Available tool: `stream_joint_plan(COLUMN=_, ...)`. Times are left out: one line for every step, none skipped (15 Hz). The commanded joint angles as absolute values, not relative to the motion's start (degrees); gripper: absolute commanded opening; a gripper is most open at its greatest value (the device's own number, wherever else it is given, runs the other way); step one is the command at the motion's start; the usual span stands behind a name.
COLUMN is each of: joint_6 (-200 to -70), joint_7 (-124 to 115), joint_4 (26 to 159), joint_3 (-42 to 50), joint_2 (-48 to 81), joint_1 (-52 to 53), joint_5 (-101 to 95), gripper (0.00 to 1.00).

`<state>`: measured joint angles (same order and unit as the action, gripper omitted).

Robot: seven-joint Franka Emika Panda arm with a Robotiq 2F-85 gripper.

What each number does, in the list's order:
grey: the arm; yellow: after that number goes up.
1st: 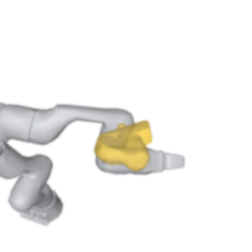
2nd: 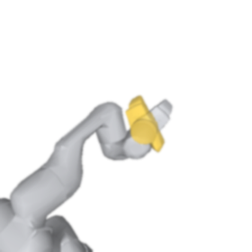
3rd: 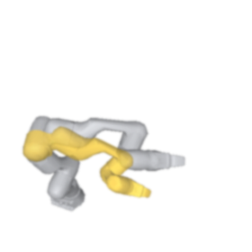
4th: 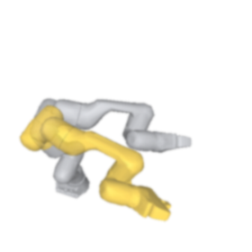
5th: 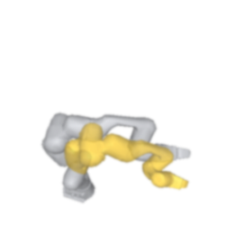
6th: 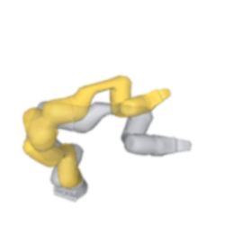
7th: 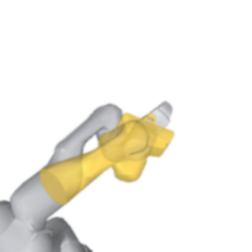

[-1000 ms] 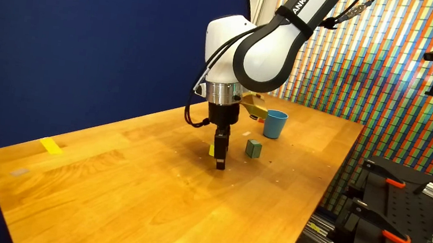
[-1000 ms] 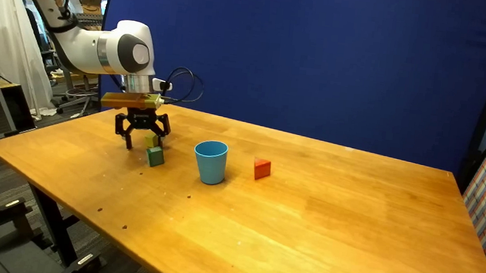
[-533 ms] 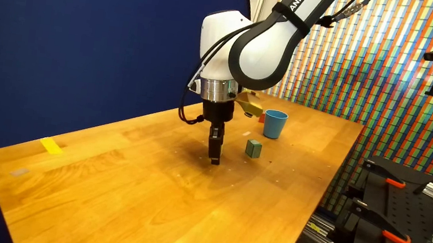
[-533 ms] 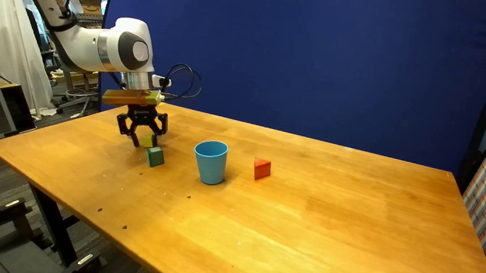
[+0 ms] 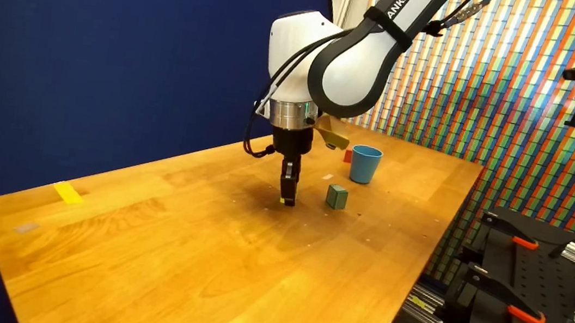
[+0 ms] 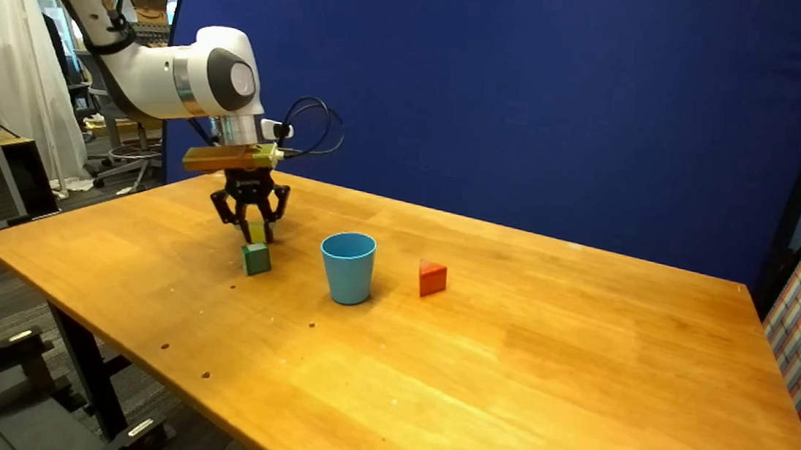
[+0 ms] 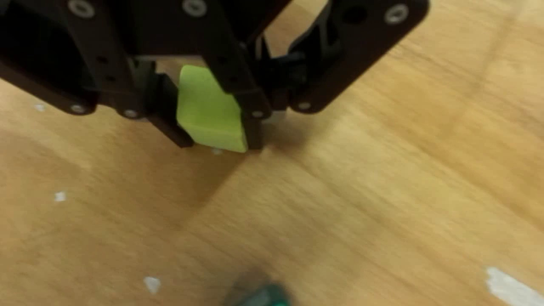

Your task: Get the yellow block and place it in the blue cup

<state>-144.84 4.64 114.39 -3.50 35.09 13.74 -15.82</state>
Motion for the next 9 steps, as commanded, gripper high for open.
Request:
stream_joint_plan(joint_6=-145.5, joint_7=-1.4, joint_4=116.5, joint_3=3.8, joint_2=30.4, joint_1=14.4, joint_5=-22.1, gripper=0.14)
stream_joint_plan(joint_6=-145.3, joint_7=-3.0, joint_4=117.0, joint_3=5.7, joint_2=28.7, joint_1=14.0, joint_5=-23.8, gripper=0.16)
stream_joint_plan(joint_6=-145.2, joint_7=-5.0, joint_4=117.2, joint_3=7.7, joint_2=27.5, joint_1=14.0, joint_5=-25.5, gripper=0.17)
stream_joint_plan(joint_6=-144.8, joint_7=-6.7, joint_4=117.6, joint_3=9.4, joint_2=25.8, joint_1=13.7, joint_5=-27.1, gripper=0.17)
stream_joint_plan(joint_6=-144.4, joint_7=-8.4, joint_4=117.8, joint_3=10.9, joint_2=24.4, joint_1=13.6, joint_5=-28.7, gripper=0.17)
stream_joint_plan(joint_6=-144.1, joint_7=-10.2, joint_4=118.4, joint_3=12.2, joint_2=22.6, joint_1=13.2, joint_5=-30.0, gripper=0.16)
stream_joint_plan(joint_6=-143.6, joint_7=-12.0, joint_4=118.7, joint_3=13.2, joint_2=21.1, joint_1=12.8, joint_5=-31.2, gripper=0.16)
stream_joint_plan(joint_6=-142.8, joint_7=-13.8, joint_4=119.4, joint_3=13.9, joint_2=19.6, joint_1=12.3, joint_5=-32.0, gripper=0.16)
stream_joint_plan(joint_6=-141.7, joint_7=-14.6, joint_4=120.5, joint_3=14.2, joint_2=18.0, joint_1=11.5, joint_5=-32.3, gripper=0.16)
